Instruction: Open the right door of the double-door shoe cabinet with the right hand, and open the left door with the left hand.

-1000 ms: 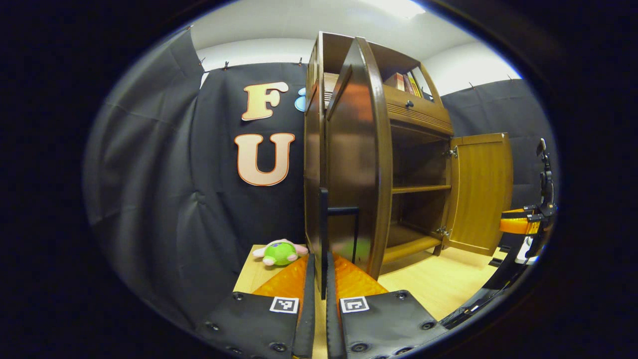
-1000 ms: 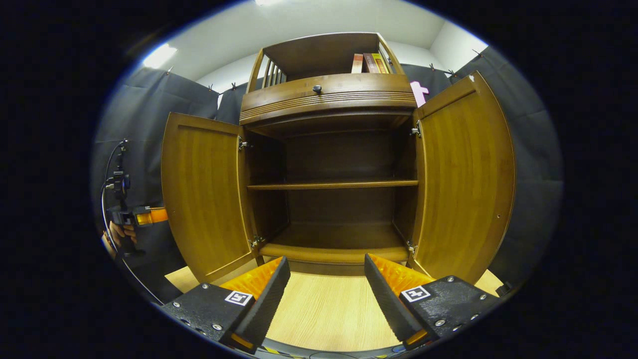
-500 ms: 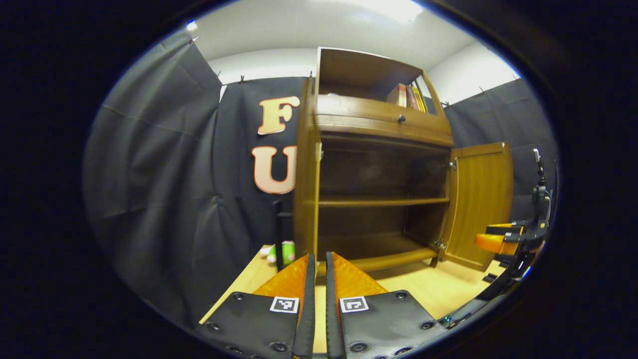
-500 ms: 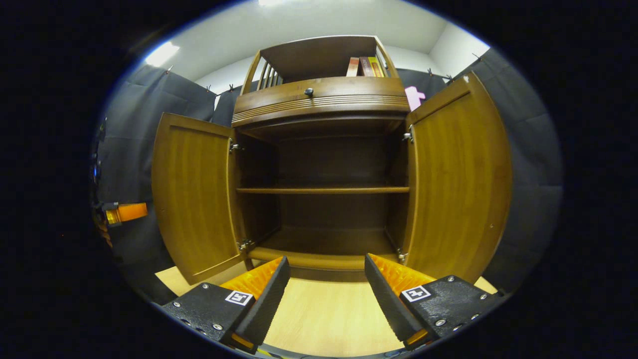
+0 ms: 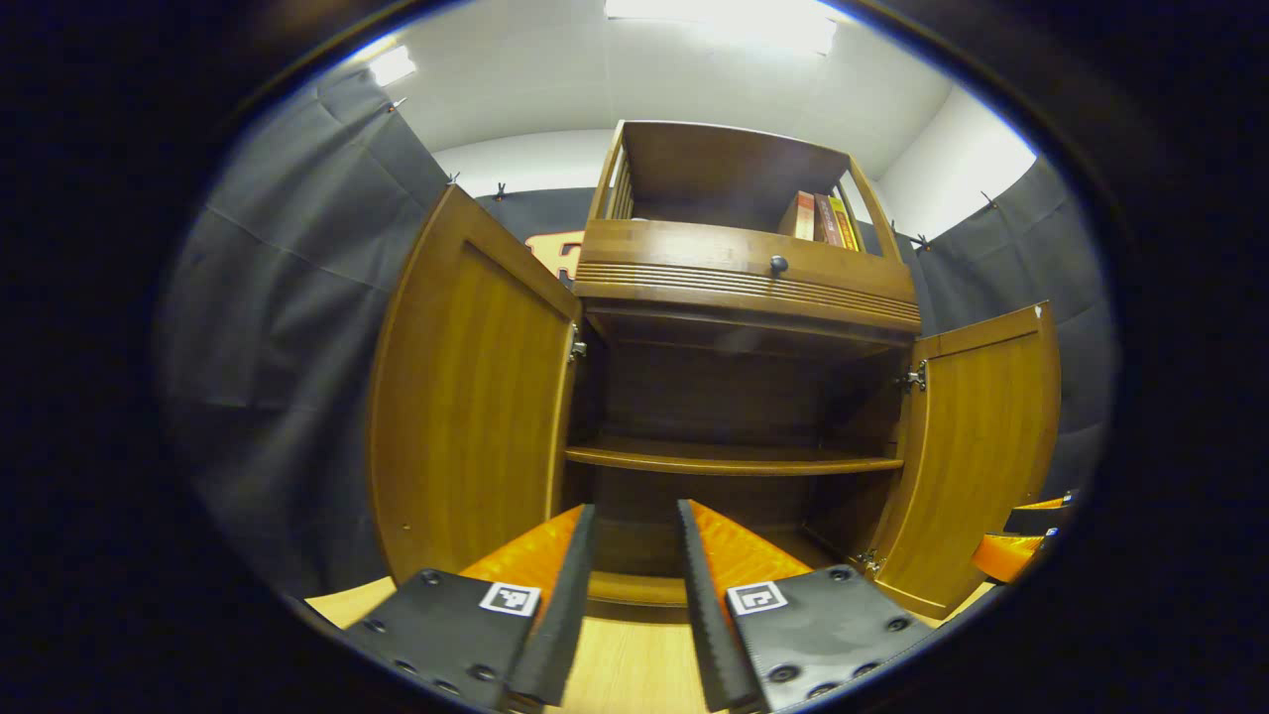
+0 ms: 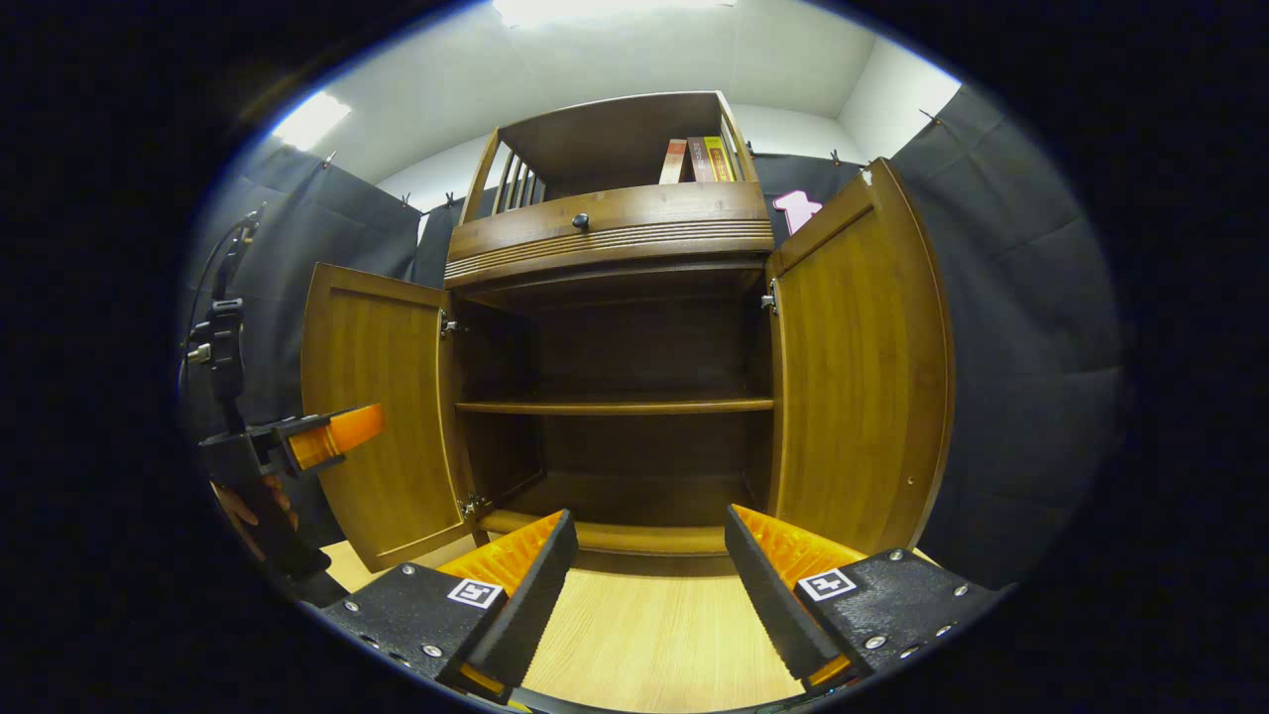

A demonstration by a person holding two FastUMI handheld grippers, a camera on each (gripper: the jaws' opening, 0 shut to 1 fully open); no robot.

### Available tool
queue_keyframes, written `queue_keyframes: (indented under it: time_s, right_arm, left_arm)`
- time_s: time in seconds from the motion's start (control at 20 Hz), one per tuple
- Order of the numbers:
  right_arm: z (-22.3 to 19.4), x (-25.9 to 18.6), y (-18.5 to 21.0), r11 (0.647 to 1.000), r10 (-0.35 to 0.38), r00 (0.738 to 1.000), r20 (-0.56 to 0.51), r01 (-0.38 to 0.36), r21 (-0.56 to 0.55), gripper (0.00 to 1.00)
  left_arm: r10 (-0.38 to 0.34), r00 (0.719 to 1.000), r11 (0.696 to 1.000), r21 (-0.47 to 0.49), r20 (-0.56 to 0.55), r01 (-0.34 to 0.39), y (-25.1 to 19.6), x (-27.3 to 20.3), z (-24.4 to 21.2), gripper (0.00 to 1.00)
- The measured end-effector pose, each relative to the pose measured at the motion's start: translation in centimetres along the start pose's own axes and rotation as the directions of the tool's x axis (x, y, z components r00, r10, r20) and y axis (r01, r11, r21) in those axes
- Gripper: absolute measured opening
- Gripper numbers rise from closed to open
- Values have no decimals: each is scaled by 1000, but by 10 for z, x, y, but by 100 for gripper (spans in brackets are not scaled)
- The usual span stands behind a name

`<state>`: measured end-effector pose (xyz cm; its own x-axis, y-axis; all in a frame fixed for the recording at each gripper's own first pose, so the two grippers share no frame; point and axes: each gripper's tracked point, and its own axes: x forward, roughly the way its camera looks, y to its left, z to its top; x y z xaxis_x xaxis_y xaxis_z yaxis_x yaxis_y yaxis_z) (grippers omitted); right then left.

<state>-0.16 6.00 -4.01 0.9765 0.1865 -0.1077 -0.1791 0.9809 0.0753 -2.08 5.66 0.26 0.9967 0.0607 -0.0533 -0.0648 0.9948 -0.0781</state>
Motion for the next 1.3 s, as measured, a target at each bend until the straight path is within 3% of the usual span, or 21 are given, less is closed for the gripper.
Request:
queue_keyframes:
  time_s: [0.15,0.2,0.45,0.55,0.6,1.3]
  right_arm:
    - [-5,-5,-14,1000,-6,1000,-11,6,-21,93]
    - [-6,-6,-16,1000,-6,1000,-12,5,-21,93]
    - [-11,-6,-21,1000,-1,1000,-23,0,-26,93]
    - [-11,-5,-21,1000,3,1000,-25,-4,-22,93]
    - [-11,-5,-20,1000,6,1000,-23,-6,-18,100]
    - [-8,-5,-16,1000,-2,1000,-9,2,5,100]
  left_arm:
    - [3,1000,1000,-20,-14,-3,-12,5,-12,66]
    - [11,1000,999,-34,-10,-12,-13,5,-14,77]
    - [19,1000,1000,-14,23,-19,-20,7,-10,94]
    - [19,1000,1000,3,21,-19,-21,6,-12,95]
    - [19,1000,1000,9,19,-19,-20,6,-7,95]
    - [20,1000,996,89,17,-22,-13,4,-6,96]
